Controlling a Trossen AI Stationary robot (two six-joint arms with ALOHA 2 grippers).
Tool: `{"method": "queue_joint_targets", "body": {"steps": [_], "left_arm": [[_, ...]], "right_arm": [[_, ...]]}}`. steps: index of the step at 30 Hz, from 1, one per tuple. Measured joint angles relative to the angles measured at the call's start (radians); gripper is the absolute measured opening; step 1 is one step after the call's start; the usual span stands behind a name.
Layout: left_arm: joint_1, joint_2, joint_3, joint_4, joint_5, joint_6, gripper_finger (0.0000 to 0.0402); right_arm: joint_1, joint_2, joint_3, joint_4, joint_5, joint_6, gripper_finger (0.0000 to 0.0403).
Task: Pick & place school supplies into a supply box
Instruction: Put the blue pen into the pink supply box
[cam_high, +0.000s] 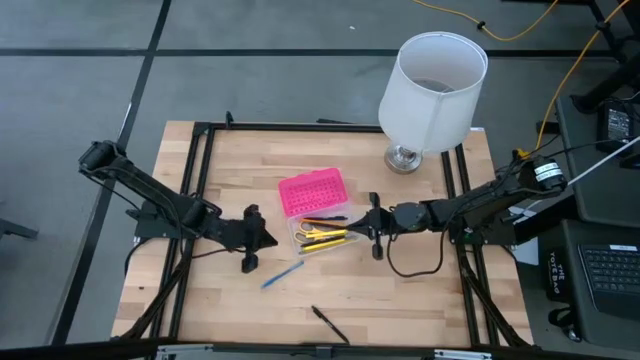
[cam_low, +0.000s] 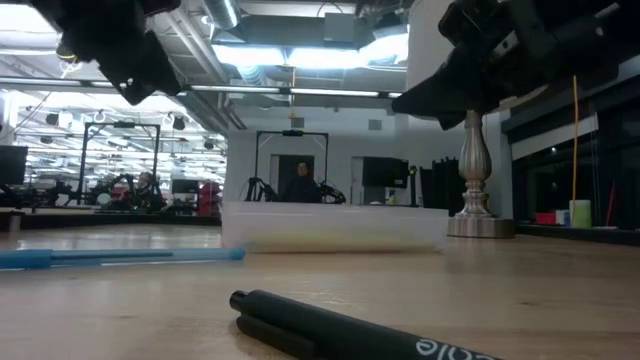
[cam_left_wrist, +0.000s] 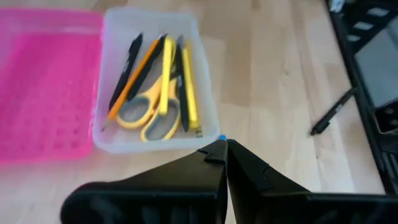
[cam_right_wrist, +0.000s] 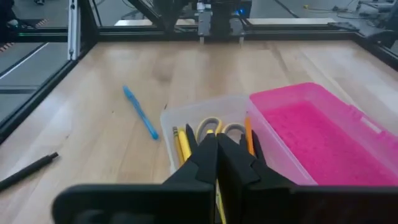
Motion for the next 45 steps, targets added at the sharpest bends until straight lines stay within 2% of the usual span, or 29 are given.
{"method": "queue_joint_targets", "body": {"steps": [5, 10, 15, 20, 27, 33, 39, 45], "left_arm": [[-0.024, 0.131, 0.154, -0.160, 0.012, -0.078, 0.0003], [-0.035, 0.301, 0.328, -0.356, 0.042, -0.209, 0.0003], [-0.031, 0.442, 0.480, -0.532, 0.075, -0.398, 0.0003], [-0.031, 0.549, 0.575, -0.598, 0.137, -0.539, 0.0003], [-0.031, 0.677, 0.660, -0.719, 0.235, -0.698, 0.0003], [-0.030, 0.763, 0.692, -0.735, 0.314, -0.712, 0.0003], [-0.034, 0.772, 0.695, -0.728, 0.304, -0.712, 0.0003], [-0.035, 0.773, 0.695, -0.725, 0.292, -0.661, 0.0004]], "right_arm": [[-0.010, 0.000, 0.000, 0.000, 0.017, -0.046, 0.0017], [-0.010, 0.000, 0.000, 0.000, 0.124, -0.047, 0.0028], [-0.012, 0.000, 0.000, -0.003, 0.128, -0.054, 0.0024], [-0.012, 0.000, 0.000, -0.028, 0.128, -0.124, 0.0016], [-0.012, 0.000, 0.000, -0.036, 0.128, -0.126, 0.0011], [-0.013, 0.000, 0.000, -0.027, 0.128, -0.127, 0.0022], [-0.012, 0.000, 0.000, -0.033, 0.121, -0.069, 0.0023], [-0.012, 0.001, 0.000, -0.048, 0.043, -0.044, 0.0023]]}}
